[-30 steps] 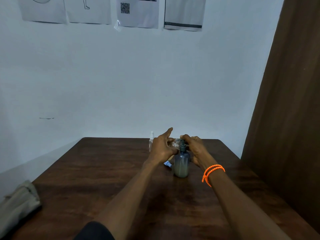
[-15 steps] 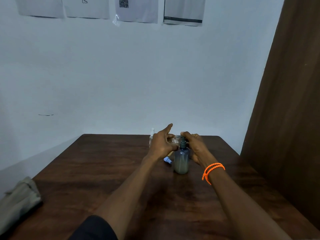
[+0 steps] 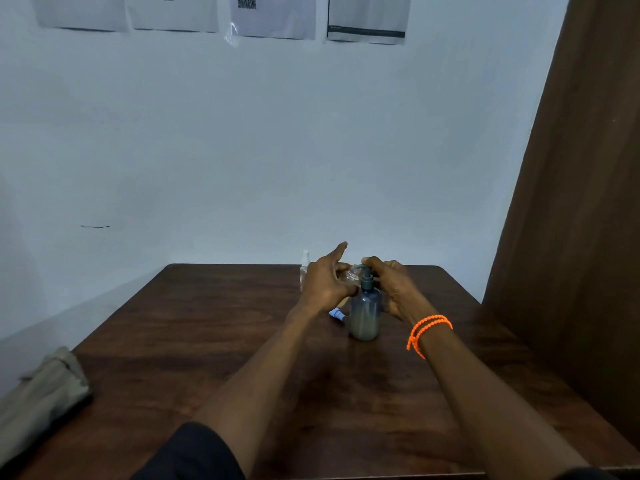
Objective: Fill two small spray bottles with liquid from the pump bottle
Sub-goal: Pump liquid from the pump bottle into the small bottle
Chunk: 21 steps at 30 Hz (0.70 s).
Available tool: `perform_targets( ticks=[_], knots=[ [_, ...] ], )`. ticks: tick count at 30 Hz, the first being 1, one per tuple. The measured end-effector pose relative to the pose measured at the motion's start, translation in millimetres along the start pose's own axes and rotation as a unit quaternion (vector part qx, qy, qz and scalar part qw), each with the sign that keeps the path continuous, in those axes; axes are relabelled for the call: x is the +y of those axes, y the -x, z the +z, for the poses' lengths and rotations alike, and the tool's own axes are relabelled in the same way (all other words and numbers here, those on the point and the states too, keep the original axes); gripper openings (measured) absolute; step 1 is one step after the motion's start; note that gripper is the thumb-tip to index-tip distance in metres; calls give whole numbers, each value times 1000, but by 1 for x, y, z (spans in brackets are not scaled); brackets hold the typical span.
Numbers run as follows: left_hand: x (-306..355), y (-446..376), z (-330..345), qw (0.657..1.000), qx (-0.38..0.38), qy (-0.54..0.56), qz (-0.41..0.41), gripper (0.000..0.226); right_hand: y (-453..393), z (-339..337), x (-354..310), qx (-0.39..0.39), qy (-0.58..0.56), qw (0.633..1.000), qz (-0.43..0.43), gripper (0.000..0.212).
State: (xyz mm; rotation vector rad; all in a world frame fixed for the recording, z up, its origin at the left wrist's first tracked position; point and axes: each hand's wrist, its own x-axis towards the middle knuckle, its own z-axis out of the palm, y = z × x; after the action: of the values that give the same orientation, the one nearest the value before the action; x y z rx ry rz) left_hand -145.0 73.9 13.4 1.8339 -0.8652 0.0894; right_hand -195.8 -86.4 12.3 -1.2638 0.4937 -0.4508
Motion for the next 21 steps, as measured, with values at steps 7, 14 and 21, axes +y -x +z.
perform_targets(
  ticks=[7,14,21],
  knots=[
    [-3,1,3,1000,-5,-1,-5,106,3,0,5,15,-6,1000,-6,42],
    [1,-1,-2,1000,-5,-9,5,106,1,1,3,-1,-20,1000,1,43],
    [3,2,-1,1000,-16,4,-2,107,10,2,2,6,-16,1000,-15,53]
  ],
)
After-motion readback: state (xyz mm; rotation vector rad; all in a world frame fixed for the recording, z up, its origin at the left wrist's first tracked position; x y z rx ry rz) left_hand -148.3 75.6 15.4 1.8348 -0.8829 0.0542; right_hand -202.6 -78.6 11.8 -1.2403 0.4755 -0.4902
